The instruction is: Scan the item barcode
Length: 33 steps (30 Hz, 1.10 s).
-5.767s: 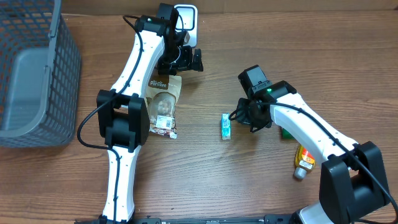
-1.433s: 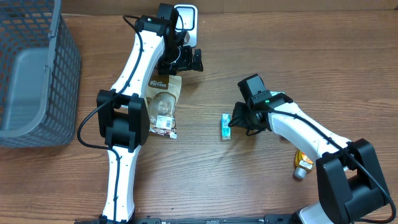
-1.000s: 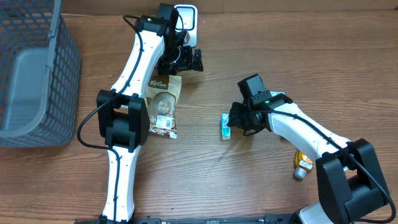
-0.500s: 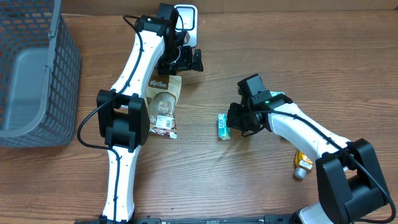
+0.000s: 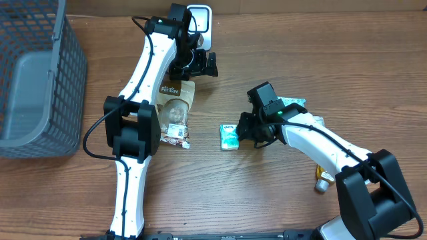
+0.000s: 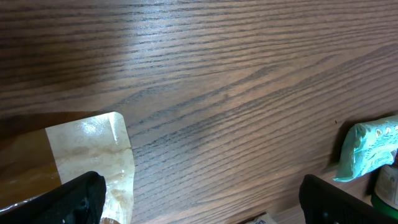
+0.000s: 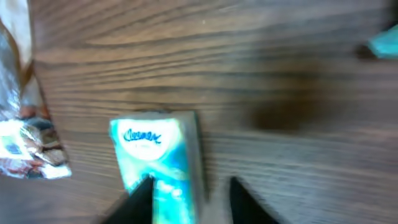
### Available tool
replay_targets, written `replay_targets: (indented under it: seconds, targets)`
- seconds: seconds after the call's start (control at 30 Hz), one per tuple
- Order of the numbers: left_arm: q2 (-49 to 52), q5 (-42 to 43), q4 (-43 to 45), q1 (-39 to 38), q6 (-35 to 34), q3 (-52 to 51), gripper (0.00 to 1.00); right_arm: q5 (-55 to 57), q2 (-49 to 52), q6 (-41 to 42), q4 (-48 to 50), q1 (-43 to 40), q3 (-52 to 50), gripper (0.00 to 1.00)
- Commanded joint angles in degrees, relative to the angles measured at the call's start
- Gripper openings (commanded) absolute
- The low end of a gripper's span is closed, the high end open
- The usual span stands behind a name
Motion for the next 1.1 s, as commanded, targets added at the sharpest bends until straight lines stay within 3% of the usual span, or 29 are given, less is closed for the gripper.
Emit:
replay_targets:
  seconds: [0.0,0.17,0.27,0.37,1.07]
  targets:
    - [-2.69,-0.39,0.07,-0.11,1.51,0.48,1.0,3.04,0.39,0.17,0.31,0.11,-0.31,0.51]
    - [-2.69,-0.39,0.07,-0.11,1.49,0.48,1.0,3.02,0.39,0.15,0.44,0.11,-0.31,0.53]
    - [-2.69,-0.39,0.07,-0.11,1.49,0.48,1.0,2.97,0.42,0.13,0.48,0.24,-0.33,0.4]
    - [-2.69,-0.39,0.07,-0.11,1.49,0.48,1.0,1.62,0.5,-0.42,0.52,0.22,-0.37,0.37]
    - [-2.69,-0.39,0.07,-0.11,1.51,0.48,1.0,-5.62,4.33,-1.6,4.28,0.26,-2.19,0.37]
